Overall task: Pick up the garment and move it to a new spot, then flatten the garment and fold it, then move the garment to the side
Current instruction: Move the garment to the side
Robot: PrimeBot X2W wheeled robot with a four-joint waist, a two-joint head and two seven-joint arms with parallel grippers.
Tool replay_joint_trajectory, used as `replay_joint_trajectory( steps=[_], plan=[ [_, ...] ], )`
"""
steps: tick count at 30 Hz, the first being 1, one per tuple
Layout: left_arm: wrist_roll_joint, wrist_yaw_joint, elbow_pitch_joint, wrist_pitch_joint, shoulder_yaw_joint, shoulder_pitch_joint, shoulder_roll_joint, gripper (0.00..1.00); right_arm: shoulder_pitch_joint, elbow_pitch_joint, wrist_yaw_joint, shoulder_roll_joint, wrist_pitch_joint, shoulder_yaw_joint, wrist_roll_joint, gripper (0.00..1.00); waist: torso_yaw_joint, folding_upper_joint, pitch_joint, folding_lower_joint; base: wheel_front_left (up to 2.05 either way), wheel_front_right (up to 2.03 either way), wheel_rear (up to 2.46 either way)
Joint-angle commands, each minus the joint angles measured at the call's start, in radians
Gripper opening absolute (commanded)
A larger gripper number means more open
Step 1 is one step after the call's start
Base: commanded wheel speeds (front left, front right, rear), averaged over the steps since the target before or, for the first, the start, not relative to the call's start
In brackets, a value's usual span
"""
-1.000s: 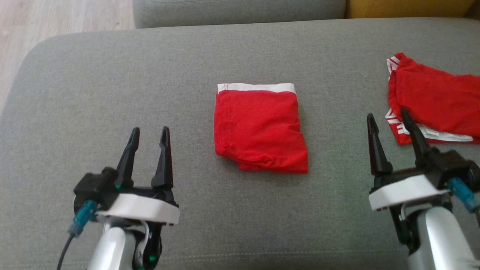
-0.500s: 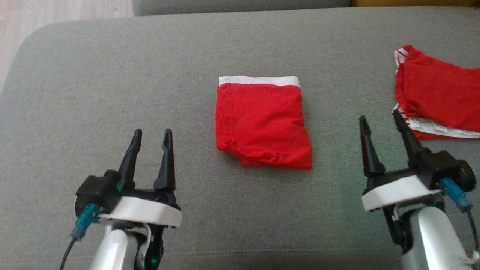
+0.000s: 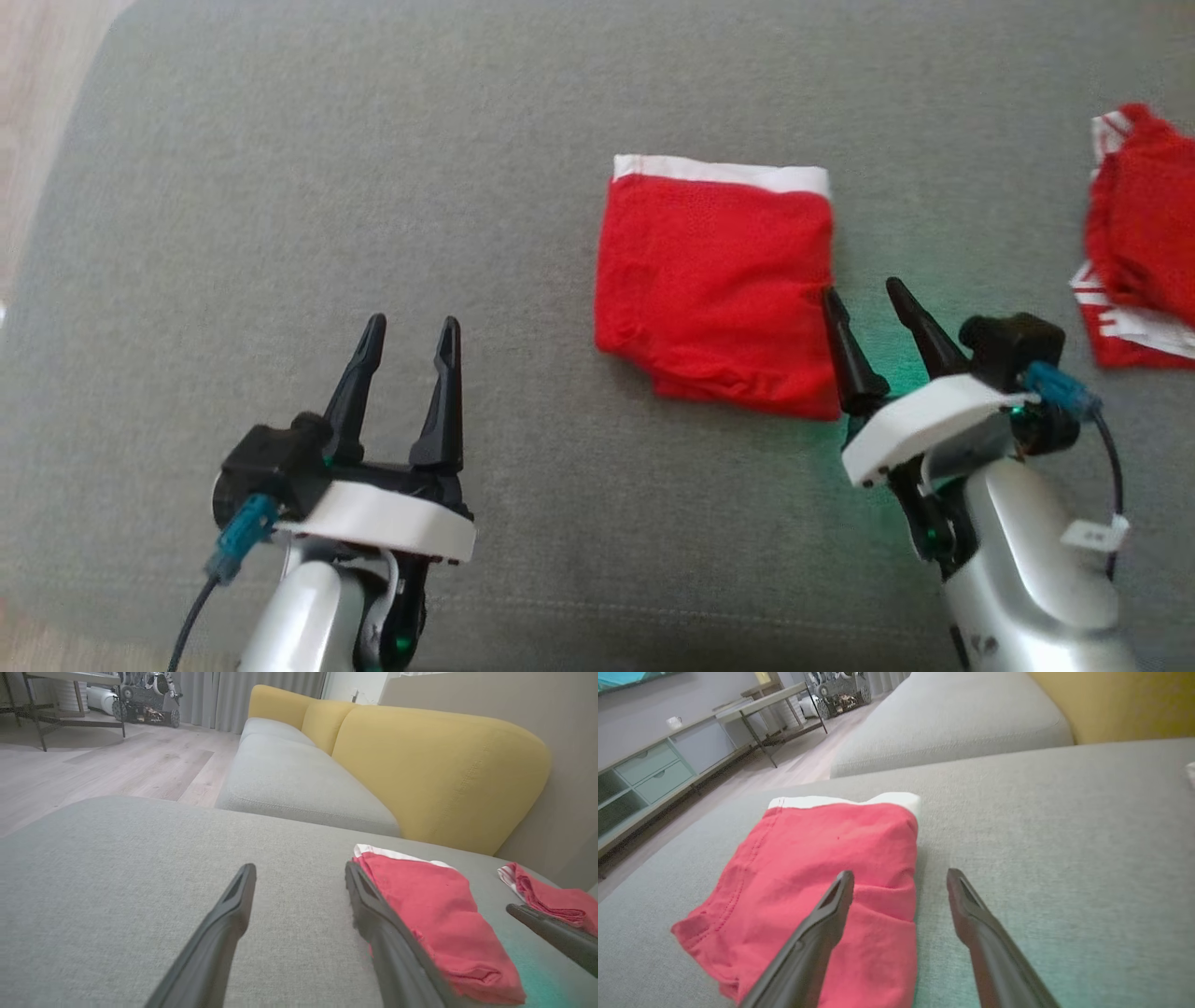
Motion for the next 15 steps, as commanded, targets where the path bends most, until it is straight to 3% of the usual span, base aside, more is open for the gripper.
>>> replay_joint_trajectory(
  steps=[1,9,10,11,12,15],
  plan=[
    [-0.001,-0.003,-0.030,-0.005,0.023,-0.051,0.005,1.00,-0.059,0.013,-0.001,0.005,0.004,0.025,0.015,1.00,0.034,0.0000,0.032,0.0000,0.00,0.00,0.00],
    [-0.009,-0.001,-0.031,-0.005,0.014,-0.078,0.005,1.00,-0.160,0.197,-0.001,0.004,0.022,0.033,0.033,1.00,0.080,0.0000,0.066,0.0000,0.00,0.00,0.00],
    [-0.010,0.000,-0.030,-0.005,0.013,-0.079,0.005,1.00,-0.169,0.218,-0.001,0.003,0.025,0.039,0.033,0.88,0.082,0.0000,0.067,0.0000,0.00,0.00,0.00],
    [-0.010,0.000,-0.030,-0.005,0.013,-0.079,0.005,1.00,-0.169,0.218,-0.001,0.003,0.025,0.039,0.033,0.88,0.082,0.0000,0.067,0.0000,0.00,0.00,0.00],
    [-0.010,0.001,-0.030,-0.005,0.013,-0.080,0.005,1.00,-0.179,0.238,-0.001,-0.002,0.024,0.045,0.027,0.00,0.083,0.0000,0.068,0.0000,0.00,0.00,0.00],
    [-0.012,0.005,-0.031,-0.005,0.014,-0.078,0.005,1.00,-0.208,0.280,-0.001,-0.024,-0.008,0.080,-0.033,0.00,0.077,0.0000,0.063,0.0000,0.00,0.00,0.00]
  ],
)
